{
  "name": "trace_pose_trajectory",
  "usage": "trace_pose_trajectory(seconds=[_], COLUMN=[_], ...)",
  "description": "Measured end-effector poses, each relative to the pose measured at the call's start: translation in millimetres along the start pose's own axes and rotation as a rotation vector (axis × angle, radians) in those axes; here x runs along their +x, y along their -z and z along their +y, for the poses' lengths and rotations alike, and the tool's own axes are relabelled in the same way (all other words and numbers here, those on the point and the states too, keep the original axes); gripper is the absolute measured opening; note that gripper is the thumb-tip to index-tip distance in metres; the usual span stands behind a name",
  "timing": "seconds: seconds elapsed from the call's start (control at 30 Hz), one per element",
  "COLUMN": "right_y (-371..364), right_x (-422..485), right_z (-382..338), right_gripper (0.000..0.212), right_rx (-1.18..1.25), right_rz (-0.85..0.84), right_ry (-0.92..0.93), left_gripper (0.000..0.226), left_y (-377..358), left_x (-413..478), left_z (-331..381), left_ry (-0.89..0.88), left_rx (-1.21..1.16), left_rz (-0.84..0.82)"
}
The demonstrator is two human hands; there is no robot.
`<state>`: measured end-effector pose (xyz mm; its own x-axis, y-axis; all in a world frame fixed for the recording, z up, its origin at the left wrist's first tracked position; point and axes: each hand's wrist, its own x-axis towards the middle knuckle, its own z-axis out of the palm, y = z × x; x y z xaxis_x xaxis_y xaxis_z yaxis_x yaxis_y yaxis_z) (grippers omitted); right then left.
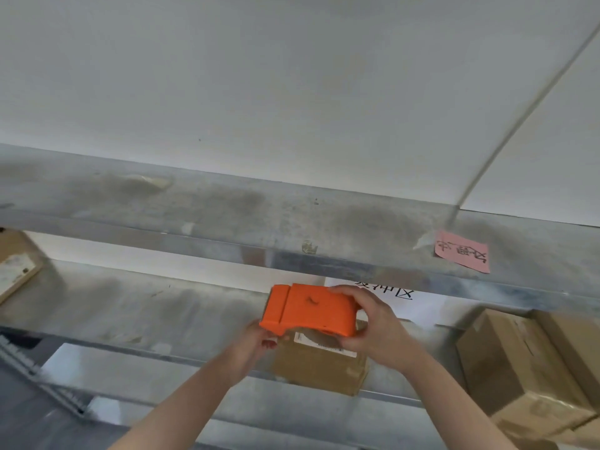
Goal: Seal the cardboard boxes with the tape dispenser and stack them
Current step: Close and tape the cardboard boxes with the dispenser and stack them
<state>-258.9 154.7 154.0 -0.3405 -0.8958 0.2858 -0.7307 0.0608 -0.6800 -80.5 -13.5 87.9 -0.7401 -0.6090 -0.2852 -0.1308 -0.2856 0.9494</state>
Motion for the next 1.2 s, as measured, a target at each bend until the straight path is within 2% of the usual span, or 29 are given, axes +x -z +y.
trace_pose_trajectory(seconds=[0.07, 0.13, 0.23, 0.27, 0.37, 0.43, 0.5, 0.57, 0.63, 0.73, 0.83, 0.97, 1.1, 1.2], right_y=[-7, -11, -13, -13, -14, -15, -15, -12, -8, 5, 36, 67, 62, 56], right_x=[2, 5, 4, 2, -2, -4, -5, -7, -11, -21, -39, -46, -43, -46], right_z=[-4, -6, -5, -4, 2, 4, 8, 13, 19, 31, 55, 76, 89, 102], right_gripper=[0.073, 0.073, 0.073, 0.073, 0.073, 0.073, 0.074, 0.077, 0.081, 0.085, 0.088, 0.086, 0.082, 0.081], right_rx=[0.019, 0.039, 0.05, 0.054, 0.046, 0.051, 0.05, 0.008, -0.018, 0.009, -0.054, -0.183, -0.198, -0.255], right_rz=[0.0, -0.004, -0.001, 0.001, -0.006, 0.005, 0.022, 0.025, 0.018, 0.009, 0.067, -0.021, -0.101, -0.143], right_ry=[0.005, 0.008, 0.002, -0.001, -0.002, -0.016, -0.031, -0.039, -0.058, -0.066, -0.105, -0.134, -0.155, -0.188], left_gripper=[0.035, 0.032, 0.07, 0.073, 0.052, 0.051, 0.034, 0.013, 0.021, 0.031, 0.038, 0.038, 0.023, 0.02], left_y=[1, 0, 9, 14, 21, 22, 20, 20, 19, 19, 42, 55, 46, 38], left_x=[-8, -9, -7, -7, -10, -9, -7, 0, 8, 16, 24, 39, 54, 62], left_z=[-5, -8, -6, -5, -1, -2, -1, -1, -1, -1, 7, -3, -18, -24], left_ry=[0.014, 0.047, 0.136, 0.128, 0.025, -0.034, -0.099, -0.227, -0.442, -0.659, -0.682, -0.633, -0.534, -0.463], left_rx=[-0.051, -0.128, -0.279, -0.282, -0.154, -0.072, 0.067, 0.358, 0.671, 0.863, 0.863, 0.98, 1.025, 1.04], left_rz=[-0.062, -0.031, 0.032, 0.022, -0.007, -0.005, 0.058, 0.201, 0.333, 0.45, 0.608, 0.507, 0.442, 0.408])
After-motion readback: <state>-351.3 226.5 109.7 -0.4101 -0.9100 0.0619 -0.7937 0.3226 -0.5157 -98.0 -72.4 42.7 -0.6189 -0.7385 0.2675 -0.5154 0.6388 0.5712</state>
